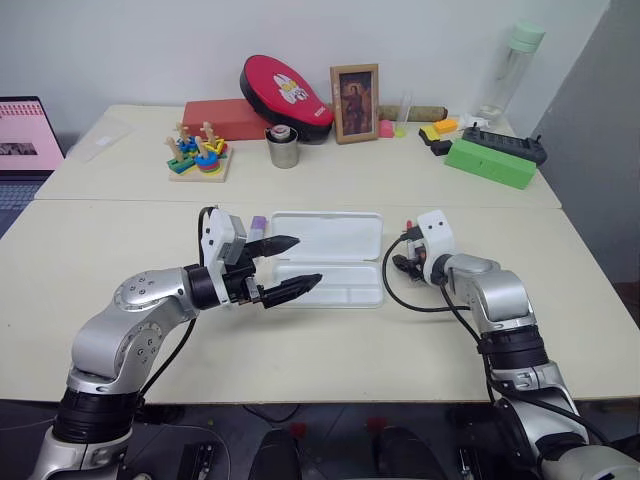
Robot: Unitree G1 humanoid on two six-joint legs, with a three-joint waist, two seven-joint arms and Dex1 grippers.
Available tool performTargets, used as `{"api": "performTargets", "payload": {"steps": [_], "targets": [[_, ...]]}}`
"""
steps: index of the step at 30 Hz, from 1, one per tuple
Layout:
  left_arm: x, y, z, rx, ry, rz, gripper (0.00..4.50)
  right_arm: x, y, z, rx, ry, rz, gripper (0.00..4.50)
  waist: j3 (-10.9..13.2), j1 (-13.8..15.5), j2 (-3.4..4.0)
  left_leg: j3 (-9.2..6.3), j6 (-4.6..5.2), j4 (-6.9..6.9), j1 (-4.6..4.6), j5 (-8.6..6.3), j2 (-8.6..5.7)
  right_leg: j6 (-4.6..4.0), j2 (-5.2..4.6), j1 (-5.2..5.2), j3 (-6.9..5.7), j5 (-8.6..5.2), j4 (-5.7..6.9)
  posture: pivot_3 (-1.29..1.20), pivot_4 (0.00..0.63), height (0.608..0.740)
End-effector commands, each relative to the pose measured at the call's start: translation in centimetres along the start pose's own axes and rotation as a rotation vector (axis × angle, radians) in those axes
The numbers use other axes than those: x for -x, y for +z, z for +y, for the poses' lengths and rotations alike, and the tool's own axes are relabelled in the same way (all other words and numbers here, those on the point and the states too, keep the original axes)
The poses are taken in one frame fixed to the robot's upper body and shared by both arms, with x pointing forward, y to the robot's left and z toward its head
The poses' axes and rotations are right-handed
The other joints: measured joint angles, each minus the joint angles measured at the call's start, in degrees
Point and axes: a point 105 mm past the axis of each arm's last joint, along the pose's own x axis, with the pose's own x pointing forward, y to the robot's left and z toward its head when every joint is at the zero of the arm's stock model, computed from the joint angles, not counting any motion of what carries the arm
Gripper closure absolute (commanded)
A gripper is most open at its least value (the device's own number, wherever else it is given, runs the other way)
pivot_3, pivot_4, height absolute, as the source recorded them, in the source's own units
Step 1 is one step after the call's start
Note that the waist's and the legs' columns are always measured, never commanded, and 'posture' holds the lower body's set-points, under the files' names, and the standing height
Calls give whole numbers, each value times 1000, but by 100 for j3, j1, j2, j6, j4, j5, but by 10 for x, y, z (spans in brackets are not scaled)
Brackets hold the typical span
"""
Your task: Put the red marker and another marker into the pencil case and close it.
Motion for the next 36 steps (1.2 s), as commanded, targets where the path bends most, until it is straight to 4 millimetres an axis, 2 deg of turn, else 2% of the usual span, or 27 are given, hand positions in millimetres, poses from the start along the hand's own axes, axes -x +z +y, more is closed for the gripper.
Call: {"api": "performTargets", "payload": {"steps": [1, 6, 7, 10, 13, 15, 19, 21, 23, 25, 27, 29, 32, 36], "targets": [[-3, 10, -4, -46, -24, -28, 0, 0, -2, -10, -3, -50, 12, 2751, 0, 3, 0, 0, 0, 1, 1, 0, 0, 0, 0, 1, 0, 0, 0, 0, 150, 740], [-4, 8, -4, -46, -24, -33, 0, 1, 4, -13, -27, -63, -18, 4059, 0, 7, 0, 0, 0, 2, 1, 0, 0, 0, 0, 4, -1, 0, 0, 0, 150, 740], [-4, 9, -4, -47, -25, -35, 0, 1, 5, -14, -30, -67, -23, 4186, 0, 6, 0, 0, 0, 2, 1, 0, 0, 0, 0, 4, -1, 0, 0, 0, 150, 740], [-5, 8, -4, -47, -24, -39, 0, 2, 8, -17, -35, -86, -40, 4224, 0, 6, 0, 0, 0, 1, 0, 0, 0, 0, 0, 3, -1, 0, -2, 0, 150, 740], [-5, 8, -3, -44, -20, -44, 0, 6, 23, -21, -7, -96, -99, 4224, 1, 5, 1, 0, 0, 0, -1, 0, 0, 0, 0, 2, -1, 0, -2, 0, 150, 740], [-1, 7, -1, -37, -3, -46, 0, 13, 44, -22, -7, -85, -183, 4224, 3, 0, 4, 0, 0, 0, -3, 0, 0, 0, 0, 0, -1, 0, -3, 0, 150, 740], [14, 3, 3, -10, 57, -35, 0, 34, 95, -16, 130, -36, -398, 4224, 7, -30, 11, 1, 0, -4, -5, 0, 0, 0, 0, -9, 1, 0, -2, 0, 150, 740], [24, -2, 4, 7, 97, -27, 0, 49, 123, -4, 171, 38, -524, 4224, 8, -83, 12, 1, 1, -9, -5, -1, 1, 0, 0, -14, 3, 0, -2, 0, 150, 740], [38, -9, 4, 26, 156, -10, 0, 64, 139, 33, 297, 225, -613, 4224, 8, -140, 13, 1, 2, -13, -6, -1, 1, -1, 1, -15, 4, -1, -3, 0, 150, 740], [48, -10, 5, 35, 207, -7, 0, 73, 139, 65, 401, 383, -632, 4224, 8, -148, 12, 0, 3, -16, -5, -2, 2, -7, 1, -16, 3, -4, -5, 0, 150, 740], [55, -10, 6, 42, 242, -11, 0, 76, 128, 92, 488, 536, -595, 4224, 8, -142, 12, 0, 4, -18, -5, -3, 2, -8, 1, -15, 2, -4, -7, 0, 150, 740], [62, -15, 5, 57, 277, 2, 0, 69, 104, 117, 637, 664, -500, 4224, 7, -130, 10, 0, 4, -16, -5, -3, 2, -10, 0, -14, 1, -5, -6, 0, 150, 740], [70, -20, 1, 84, 321, 2, 0, 53, 82, 130, 781, 714, -405, 4224, 2, -100, 2, 1, 3, -7, -2, -2, 1, -8, -4, -10, 0, -5, -6, 0, 150, 740], [80, -24, -1, 100, 373, 12, 0, 34, 74, 138, 864, 728, -372, 4224, 3, -92, -2, 1, 0, -1, -1, 0, 1, -5, -3, -19, -1, -5, -7, 0, 150, 740]]}}
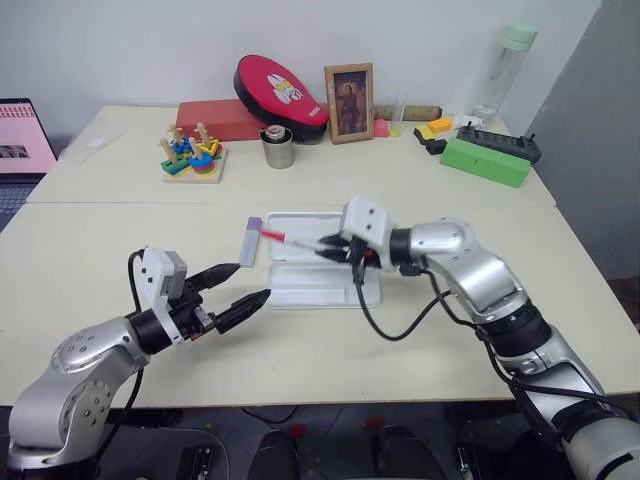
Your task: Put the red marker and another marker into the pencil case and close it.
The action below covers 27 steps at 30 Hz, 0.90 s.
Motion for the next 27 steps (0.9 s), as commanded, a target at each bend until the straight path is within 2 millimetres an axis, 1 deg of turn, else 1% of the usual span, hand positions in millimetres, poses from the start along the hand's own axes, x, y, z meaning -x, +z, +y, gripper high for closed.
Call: {"api": "performTargets", "payload": {"steps": [1, 3, 7, 13, 15, 18, 20, 21, 22, 24, 26, 27], "targets": [[8, 12, -2, -28, 32, -42, 0, -11, 5, -9, 125, 7, 6, 4224, 0, -16, 0, 0, 0, 0, 2, 0, 1, 1, 1, 1, 0, 1, 1, 0, 150, 740], [10, 13, -3, -29, 42, -47, 0, -18, -3, -12, 133, 20, 30, 4224, -1, -21, -1, 0, 0, 0, 5, 2, 3, 2, 2, 1, 1, 1, 4, 0, 150, 740], [10, 15, -5, -30, 50, -53, 0, -22, -18, -15, 145, 47, 67, 4224, -2, 2, -3, 0, 0, 0, 5, 1, 3, 1, 3, 1, 0, 2, 2, 0, 150, 740], [9, 14, -7, -29, 55, -55, 0, -25, -25, -12, 139, 89, 69, 4224, -1, -8, -2, 0, 0, -9, 1, 1, 2, -1, 3, 7, 0, 2, 5, 0, 150, 740], [8, 15, -7, -29, 57, -58, 0, -24, -23, -14, 138, 84, 61, 3516, -1, -16, -2, 0, 0, -11, 1, 0, 2, -1, 3, 6, 0, 2, 5, 0, 150, 740], [6, 15, -8, -27, 56, -63, 0, -23, -18, -16, 133, 80, 43, 2851, -1, -23, -1, 0, 0, -11, 1, 1, 2, -1, 3, 6, 0, 2, 4, 0, 150, 740], [4, 15, -9, -26, 54, -67, 0, -22, -14, -16, 122, 79, 24, 2507, -1, -18, -1, 0, 0, -10, 1, 0, 2, -1, 3, 6, 0, 2, 5, 0, 150, 740], [3, 16, -8, -26, 60, -72, 0, -21, -12, -17, 119, 78, 19, 2190, 0, -15, 0, 0, 0, -10, 1, 1, 2, -1, 3, 7, -1, 2, 5, 0, 150, 740], [2, 17, -6, -27, 70, -79, 0, -20, -10, -17, 117, 78, 14, 2000, -1, -14, -1, 0, 0, -9, 1, 1, 2, -1, 3, 7, -1, 2, 5, 0, 150, 740], [0, 20, 5, -38, 131, -99, 0, -15, -1, -18, 78, 83, -28, 1501, -1, -11, -1, 0, 0, -9, 1, 1, 2, -1, 3, 7, -1, 2, 5, 0, 150, 740], [-1, 22, 25, -64, 255, -105, 0, -5, 13, -16, 20, 100, -98, 883, 0, 4, 0, 0, 0, -8, 0, 1, 2, -1, 3, 8, -2, 2, 7, 0, 150, 740], [-2, 23, 34, -73, 307, -102, 0, 0, 21, -15, -3, 106, -132, 754, 0, 6, 0, -1, 0, -8, 1, 1, 2, -1, 3, 9, -3, 2, 8, 0, 150, 740]]}}
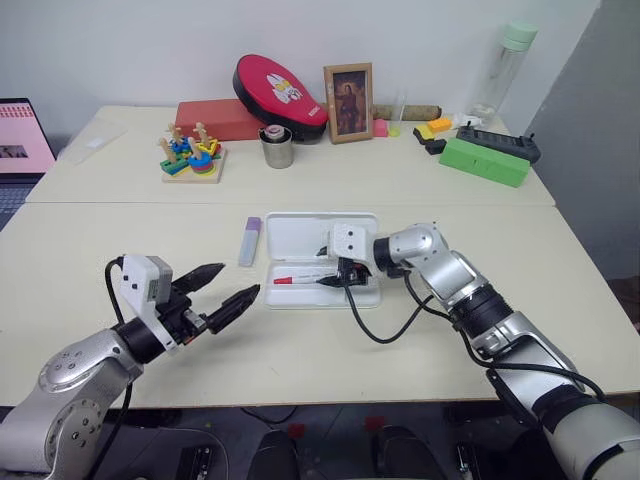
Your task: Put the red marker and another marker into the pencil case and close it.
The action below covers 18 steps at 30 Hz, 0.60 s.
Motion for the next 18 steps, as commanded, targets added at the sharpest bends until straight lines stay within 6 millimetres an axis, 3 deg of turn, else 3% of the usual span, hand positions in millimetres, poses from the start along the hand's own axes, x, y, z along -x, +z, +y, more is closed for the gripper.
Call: {"api": "performTargets", "payload": {"steps": [1, 3, 10, 14, 18], "targets": [[-6, 4, 33, -63, 206, -9, 0, 25, 45, -3, -49, 6, -184, 447, 0, 4, 0, 0, 0, 0, 1, 0, 0, 0, 0, 1, 0, 0, 0, 0, 150, 740], [-9, 0, 48, -65, 291, 13, 0, 35, 56, -2, -78, 4, -231, 25, -1, 14, -1, -1, 0, 0, 0, 0, 0, 0, 0, 1, 0, 0, 0, 0, 150, 740], [-23, -22, 69, -2, 382, 95, 0, 58, 79, -2, -202, -49, -330, 25, -2, 50, -2, -1, 0, -1, -2, 0, -1, 0, 1, -2, -1, 0, -1, 0, 150, 740], [-50, -39, 67, 42, 355, 161, 0, 61, 77, -2, -266, -114, -316, 25, -4, 89, -5, -5, 1, 0, -1, 0, -1, 0, 3, -2, -5, 0, 2, 0, 150, 740], [-60, -49, 72, 28, 360, 207, 0, 60, 73, -2, -289, -144, -295, 25, -5, 90, -5, -4, 0, 4, -4, 0, -5, 4, 0, 1, -2, 2, -2, 0, 150, 740]]}}
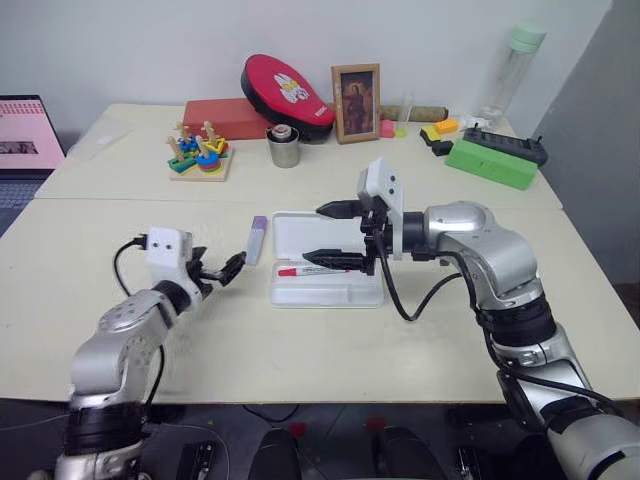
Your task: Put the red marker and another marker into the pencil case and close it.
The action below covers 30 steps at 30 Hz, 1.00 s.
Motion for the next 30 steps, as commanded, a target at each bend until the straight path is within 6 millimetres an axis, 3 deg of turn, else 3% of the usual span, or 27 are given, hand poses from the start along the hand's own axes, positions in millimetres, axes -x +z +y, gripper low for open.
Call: {"api": "performTargets", "payload": {"steps": [1, 11, 28, 30], "targets": [[-10, 1, -1, -22, 0, 13, 0, 6, 10, -1, 15, -45, -28, 25, 0, -7, 0, 0, 0, -1, 0, 0, 0, 0, 0, -1, 0, 0, 0, 0, 150, 740], [-37, 2, -12, -33, -31, 49, 0, 11, 12, -7, 7, -104, -34, 25, 0, 0, 1, -2, 0, -2, 0, 0, 1, 0, 1, 0, -2, 0, 2, 0, 150, 740], [-38, 0, -17, -38, -51, 52, 3253, 14, 15, -10, 4, -114, -43, 0, 0, -2, 1, -2, 0, -2, 0, 0, 0, 0, 1, 0, -1, 0, 3, 0, 150, 740], [-37, 2, -14, -35, -34, 34, 3290, 14, 15, -10, 5, -113, -42, 0, 0, -1, 1, -2, 0, -2, 0, 0, 0, 0, 1, 0, -1, 0, 2, 0, 150, 740]]}}
